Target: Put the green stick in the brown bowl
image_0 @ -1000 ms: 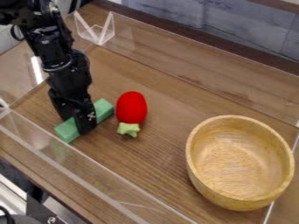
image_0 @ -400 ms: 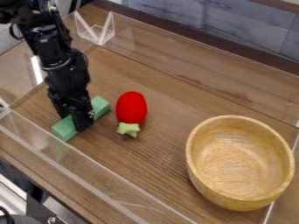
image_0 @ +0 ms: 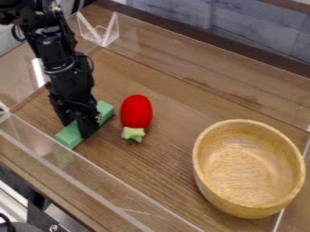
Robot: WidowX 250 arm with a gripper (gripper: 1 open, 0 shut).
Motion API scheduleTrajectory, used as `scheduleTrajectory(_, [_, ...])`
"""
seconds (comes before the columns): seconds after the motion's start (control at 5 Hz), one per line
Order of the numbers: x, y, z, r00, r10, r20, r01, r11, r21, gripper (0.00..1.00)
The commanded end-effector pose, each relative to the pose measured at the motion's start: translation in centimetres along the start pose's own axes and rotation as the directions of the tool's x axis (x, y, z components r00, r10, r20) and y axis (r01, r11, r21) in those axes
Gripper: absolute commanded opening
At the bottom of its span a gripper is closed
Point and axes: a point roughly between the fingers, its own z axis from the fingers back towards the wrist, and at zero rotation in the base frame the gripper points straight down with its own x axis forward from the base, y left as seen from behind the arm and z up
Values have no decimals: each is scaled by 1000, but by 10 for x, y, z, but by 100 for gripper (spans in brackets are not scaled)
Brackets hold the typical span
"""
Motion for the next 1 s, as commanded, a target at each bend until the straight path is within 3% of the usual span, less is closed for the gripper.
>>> scheduleTrajectory(0.0, [4, 1, 17, 999, 9, 35, -10, 999, 40, 0])
scheduleTrajectory(0.8, [5, -3, 25, 998, 62, 28, -63, 997, 52, 0])
